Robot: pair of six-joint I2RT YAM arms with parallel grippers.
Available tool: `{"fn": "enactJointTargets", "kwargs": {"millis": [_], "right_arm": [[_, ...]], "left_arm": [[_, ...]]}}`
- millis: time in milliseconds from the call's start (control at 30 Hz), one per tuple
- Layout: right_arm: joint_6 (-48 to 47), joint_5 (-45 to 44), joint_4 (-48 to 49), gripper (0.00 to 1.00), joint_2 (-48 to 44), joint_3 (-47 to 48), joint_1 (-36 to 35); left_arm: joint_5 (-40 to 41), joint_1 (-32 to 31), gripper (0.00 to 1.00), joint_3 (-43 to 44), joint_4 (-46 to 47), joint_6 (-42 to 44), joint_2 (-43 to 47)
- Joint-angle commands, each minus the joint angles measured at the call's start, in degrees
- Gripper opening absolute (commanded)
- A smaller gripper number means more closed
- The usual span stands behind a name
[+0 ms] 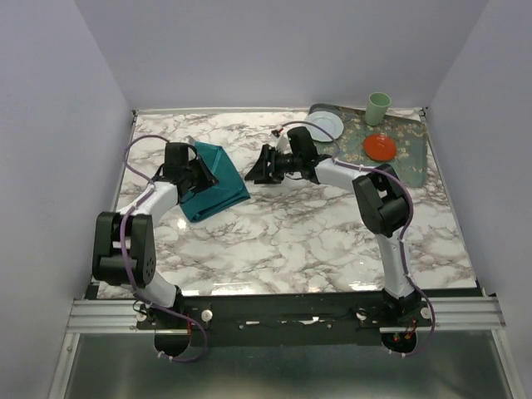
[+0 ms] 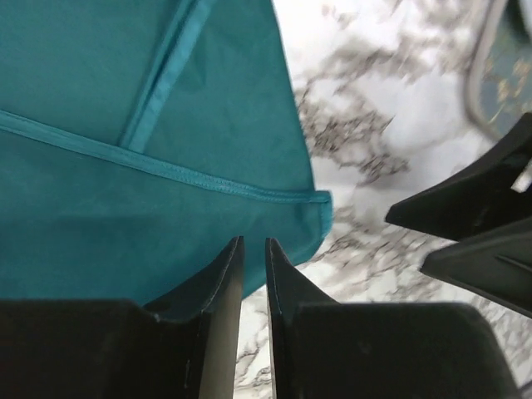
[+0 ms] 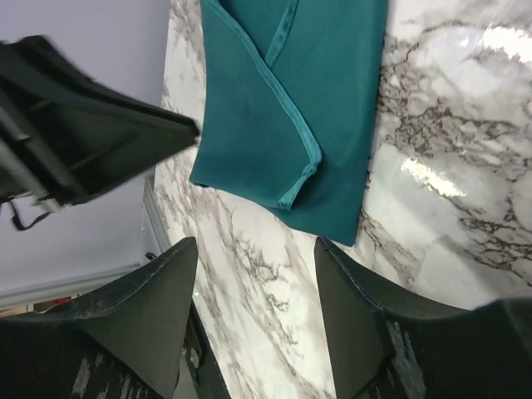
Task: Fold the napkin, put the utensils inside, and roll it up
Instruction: Fold the napkin
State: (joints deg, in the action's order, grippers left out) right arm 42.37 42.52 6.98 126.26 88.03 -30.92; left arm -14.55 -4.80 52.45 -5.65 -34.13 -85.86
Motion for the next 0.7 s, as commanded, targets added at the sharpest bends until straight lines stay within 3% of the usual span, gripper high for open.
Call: {"fn": "enactJointTargets", "kwargs": {"millis": [0, 267, 667], "right_arm": [[0.0, -0.2, -2.2, 0.66, -0.5, -1.9, -0.9], [-0.3, 0.8, -1.9, 0.66, -5.1, -7.0, -0.9], [-1.1, 0.8, -0.9, 0.66, -12.3, -14.1, -0.6]], "left_arm": [[-9.5, -0.6, 0.24, 2.9, -0.2, 4.1, -6.8], [1.2, -1.3, 0.22, 2.7, -4.2, 9.9, -8.0], [8.6, -2.8, 0.15, 9.2, -13.1, 12.8, -11.9]]}}
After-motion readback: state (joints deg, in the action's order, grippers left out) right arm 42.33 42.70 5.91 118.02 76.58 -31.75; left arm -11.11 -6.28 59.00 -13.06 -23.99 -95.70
